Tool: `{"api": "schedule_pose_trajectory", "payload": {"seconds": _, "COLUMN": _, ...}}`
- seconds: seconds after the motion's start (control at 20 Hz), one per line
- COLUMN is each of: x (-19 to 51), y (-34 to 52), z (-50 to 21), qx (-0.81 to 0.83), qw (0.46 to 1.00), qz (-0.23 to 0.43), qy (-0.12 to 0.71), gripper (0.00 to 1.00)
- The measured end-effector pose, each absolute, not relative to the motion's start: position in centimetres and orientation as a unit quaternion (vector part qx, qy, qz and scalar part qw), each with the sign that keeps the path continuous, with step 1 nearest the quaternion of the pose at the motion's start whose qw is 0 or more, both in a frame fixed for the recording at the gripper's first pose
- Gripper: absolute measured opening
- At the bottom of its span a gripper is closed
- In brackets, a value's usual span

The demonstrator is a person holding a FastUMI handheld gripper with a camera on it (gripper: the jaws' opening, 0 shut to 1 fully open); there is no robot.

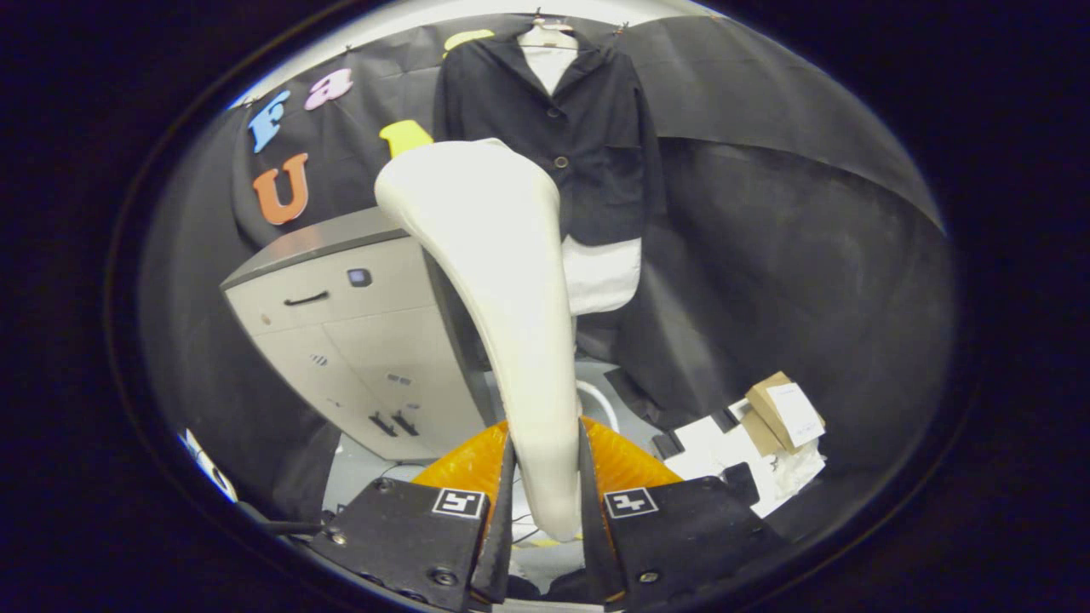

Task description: Iron the clothes twice with a garment steamer, once on the left side and once on the right side.

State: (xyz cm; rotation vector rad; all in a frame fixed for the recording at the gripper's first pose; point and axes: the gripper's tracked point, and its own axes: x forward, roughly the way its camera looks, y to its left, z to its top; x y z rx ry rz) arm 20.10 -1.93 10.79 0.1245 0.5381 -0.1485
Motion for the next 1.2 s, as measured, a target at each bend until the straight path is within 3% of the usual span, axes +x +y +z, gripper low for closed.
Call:
{"api": "schedule_pose_trajectory", "payload": {"seconds": 0.25, "x": 17.8, "y": 1.7, "z": 10.6, "qx": 0.036, "qw": 0.963, "qz": -0.031, "qy": 0.267, "gripper": 0.38}}
{"api": "schedule_pose_trajectory", "payload": {"seconds": 1.2, "x": 14.1, "y": 5.9, "z": 9.7, "qx": 0.011, "qw": 0.961, "qz": -0.021, "qy": 0.275, "gripper": 0.38}}
